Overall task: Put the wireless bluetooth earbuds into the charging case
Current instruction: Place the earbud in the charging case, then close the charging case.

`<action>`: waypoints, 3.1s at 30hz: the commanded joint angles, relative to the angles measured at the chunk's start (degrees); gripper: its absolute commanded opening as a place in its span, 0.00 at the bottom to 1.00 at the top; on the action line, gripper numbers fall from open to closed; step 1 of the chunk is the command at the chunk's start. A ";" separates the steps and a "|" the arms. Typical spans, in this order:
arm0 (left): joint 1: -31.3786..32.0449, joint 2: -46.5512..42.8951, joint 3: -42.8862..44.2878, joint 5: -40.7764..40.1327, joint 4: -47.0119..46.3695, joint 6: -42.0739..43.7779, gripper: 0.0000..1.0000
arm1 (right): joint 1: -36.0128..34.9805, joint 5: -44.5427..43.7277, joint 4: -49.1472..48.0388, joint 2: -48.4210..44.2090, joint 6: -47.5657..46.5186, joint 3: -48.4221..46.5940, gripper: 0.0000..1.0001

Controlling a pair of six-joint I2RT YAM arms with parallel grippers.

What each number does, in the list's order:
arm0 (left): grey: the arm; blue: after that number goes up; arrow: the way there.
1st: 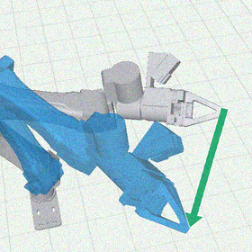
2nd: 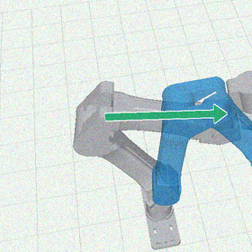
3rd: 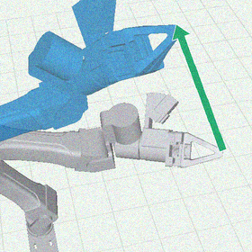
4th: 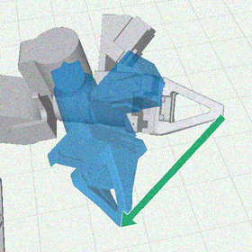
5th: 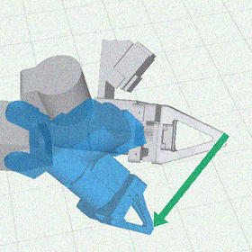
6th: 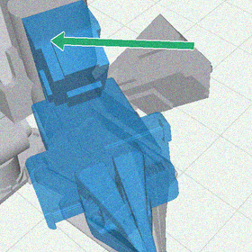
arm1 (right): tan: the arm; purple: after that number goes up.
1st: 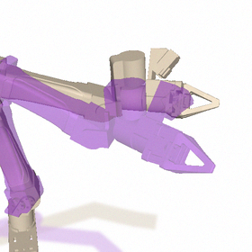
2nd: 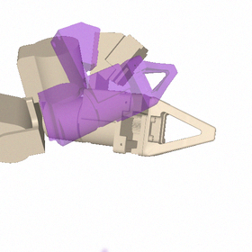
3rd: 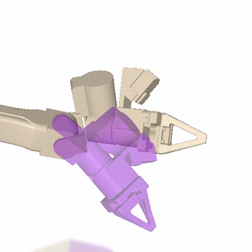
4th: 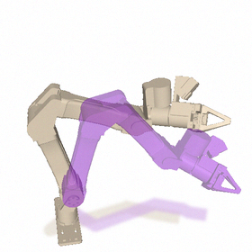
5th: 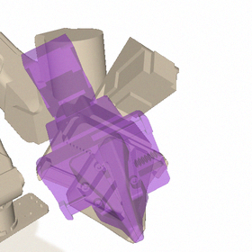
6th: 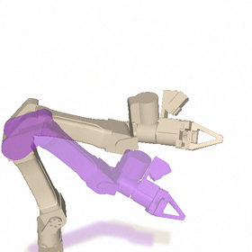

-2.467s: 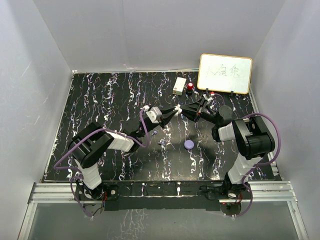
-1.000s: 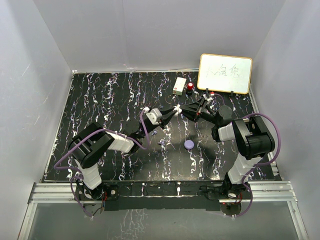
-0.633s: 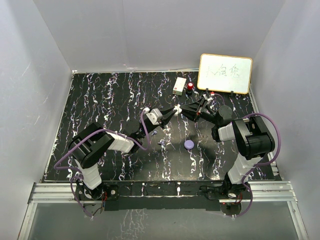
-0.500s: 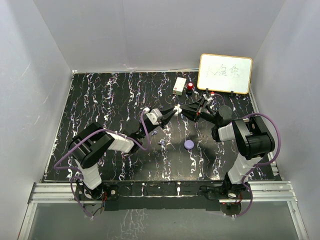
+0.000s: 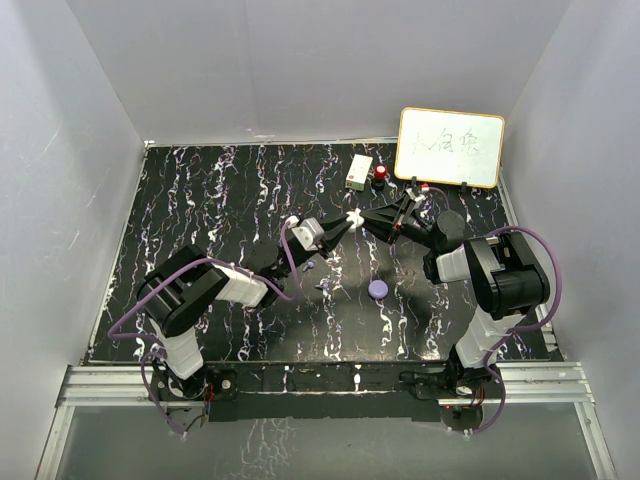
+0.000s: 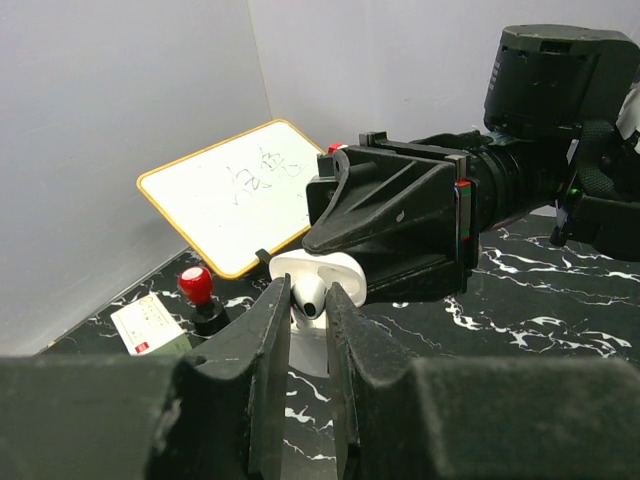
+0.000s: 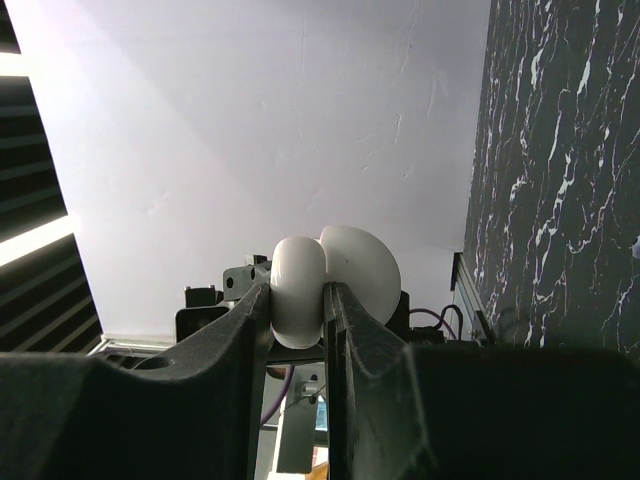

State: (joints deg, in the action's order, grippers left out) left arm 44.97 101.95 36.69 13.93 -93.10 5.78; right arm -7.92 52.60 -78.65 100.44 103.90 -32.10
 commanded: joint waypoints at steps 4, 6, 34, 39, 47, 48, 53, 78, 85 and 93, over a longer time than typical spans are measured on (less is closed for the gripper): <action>0.20 -2.14 -0.59 -0.44 -9.21 0.07 0.17 | -0.22 -0.20 -5.17 -1.48 0.80 -0.51 0.00; 0.19 -2.25 -0.52 -0.49 -9.21 0.14 0.21 | -0.23 -0.20 -5.20 -1.48 0.79 -0.51 0.00; -0.26 -34.60 -3.12 -19.91 39.62 -11.61 0.95 | -0.10 0.98 -5.15 2.01 -2.63 -0.49 0.00; -0.32 -35.96 -3.95 -18.07 44.97 -16.58 0.99 | -0.07 1.61 -4.47 2.12 -3.68 -1.22 0.00; 1.04 -31.99 -8.30 -19.34 44.35 -12.30 0.99 | -0.18 -0.49 -0.91 0.97 -4.75 -2.83 0.00; 1.75 -30.76 -8.08 -20.30 43.38 -10.79 0.99 | -0.28 -0.99 -0.18 0.76 -5.08 -3.20 0.00; 6.20 -22.77 -3.94 -24.41 39.23 -3.34 0.99 | -0.72 -3.49 3.68 -0.34 -6.03 -4.47 0.00; 9.42 0.64 4.93 -31.86 8.16 13.99 0.99 | -1.04 -4.09 4.24 -3.27 -5.63 -1.88 0.00; 9.41 3.31 7.37 -31.70 6.66 15.86 0.99 | -1.02 -4.01 4.08 -3.82 -5.60 -1.21 0.00; 9.41 4.32 7.04 -34.65 4.84 18.91 0.99 | -0.91 -3.84 4.45 -4.51 -5.59 -0.52 0.00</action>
State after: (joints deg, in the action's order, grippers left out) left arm 54.13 106.98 42.78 -18.70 -84.20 22.20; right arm -8.62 49.06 -70.87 98.21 98.91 -33.08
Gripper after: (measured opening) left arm 0.986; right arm 0.226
